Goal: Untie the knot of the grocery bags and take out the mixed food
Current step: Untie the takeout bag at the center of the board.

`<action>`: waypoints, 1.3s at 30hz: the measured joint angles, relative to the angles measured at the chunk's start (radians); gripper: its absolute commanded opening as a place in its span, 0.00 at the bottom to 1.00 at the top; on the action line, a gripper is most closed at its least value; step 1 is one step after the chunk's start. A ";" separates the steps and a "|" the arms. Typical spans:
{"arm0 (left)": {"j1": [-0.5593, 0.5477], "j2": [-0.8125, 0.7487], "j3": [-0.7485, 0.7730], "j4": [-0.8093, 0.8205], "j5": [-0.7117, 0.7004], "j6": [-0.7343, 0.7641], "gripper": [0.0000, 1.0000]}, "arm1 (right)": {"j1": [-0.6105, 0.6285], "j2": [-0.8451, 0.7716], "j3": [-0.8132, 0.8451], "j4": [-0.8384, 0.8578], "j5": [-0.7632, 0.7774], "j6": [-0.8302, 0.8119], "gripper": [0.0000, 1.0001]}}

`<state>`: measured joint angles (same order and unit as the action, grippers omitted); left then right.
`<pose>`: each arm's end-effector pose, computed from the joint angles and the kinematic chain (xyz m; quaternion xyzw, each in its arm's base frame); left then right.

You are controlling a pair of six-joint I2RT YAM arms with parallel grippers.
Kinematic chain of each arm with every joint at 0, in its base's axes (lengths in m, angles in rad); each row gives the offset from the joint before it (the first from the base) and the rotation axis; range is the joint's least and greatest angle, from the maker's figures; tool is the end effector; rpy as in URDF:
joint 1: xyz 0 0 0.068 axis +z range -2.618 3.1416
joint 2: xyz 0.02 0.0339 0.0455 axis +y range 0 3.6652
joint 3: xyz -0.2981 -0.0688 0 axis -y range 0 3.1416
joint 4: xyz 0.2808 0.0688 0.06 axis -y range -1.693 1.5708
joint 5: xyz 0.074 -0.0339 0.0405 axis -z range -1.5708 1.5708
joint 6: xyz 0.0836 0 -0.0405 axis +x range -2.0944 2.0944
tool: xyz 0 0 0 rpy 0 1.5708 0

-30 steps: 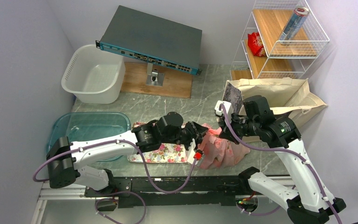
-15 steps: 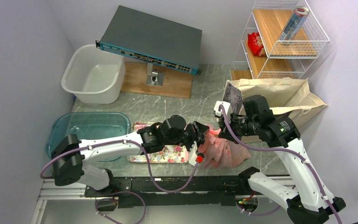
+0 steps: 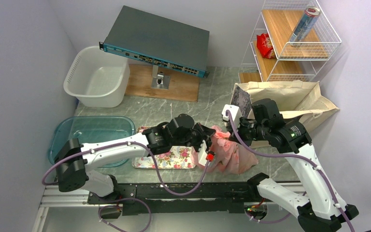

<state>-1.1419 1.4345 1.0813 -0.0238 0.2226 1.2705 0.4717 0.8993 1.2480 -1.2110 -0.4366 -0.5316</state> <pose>0.1530 -0.3790 0.3107 0.7902 0.2348 -0.0558 0.5633 0.1402 0.1112 0.3855 -0.5062 0.7667 0.1929 0.3446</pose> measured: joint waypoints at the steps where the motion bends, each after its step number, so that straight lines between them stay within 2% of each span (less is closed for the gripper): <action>1: 0.009 -0.010 0.000 -0.013 0.009 -0.017 0.00 | 0.000 -0.002 0.000 -0.001 0.027 -0.001 0.00; 5: 0.057 -0.073 -0.004 -0.042 0.076 -0.109 0.00 | 0.001 -0.022 -0.019 0.017 0.109 -0.016 0.00; 9: 0.120 -0.134 -0.036 -0.022 0.178 -0.212 0.00 | 0.009 -0.075 -0.064 0.073 0.125 -0.022 0.00; 17: 0.183 -0.140 -0.055 0.013 0.317 -0.351 0.00 | 0.011 -0.134 -0.093 0.095 0.154 -0.024 0.00; 18: 0.184 -0.140 -0.055 0.013 0.327 -0.360 0.00 | 0.011 -0.127 -0.085 0.094 0.151 -0.023 0.11; 21: 0.183 -0.140 -0.055 0.015 0.334 -0.370 0.00 | 0.008 -0.083 -0.026 0.043 0.133 -0.011 0.56; 22: 0.182 -0.140 -0.055 0.016 0.334 -0.367 0.00 | 0.005 -0.059 0.006 0.022 0.128 -0.003 0.66; 23: 0.177 -0.140 -0.056 0.017 0.331 -0.357 0.00 | 0.001 -0.037 0.040 0.003 0.122 0.008 0.70; 25: 0.166 -0.140 -0.061 0.020 0.327 -0.332 0.00 | -0.004 0.010 0.110 -0.029 0.106 0.028 0.69; 29: 0.129 -0.140 -0.078 0.032 0.315 -0.280 0.00 | -0.006 0.092 0.210 -0.039 0.039 0.058 0.59; 39: 0.103 -0.140 -0.081 0.047 0.300 -0.228 0.00 | -0.006 0.134 0.141 -0.085 -0.081 0.055 0.52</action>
<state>-1.0386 1.2945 1.0004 0.0227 0.5228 1.0424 0.4652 1.0336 1.3891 -1.2961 -0.5175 -0.4763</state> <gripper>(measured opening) 0.014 0.538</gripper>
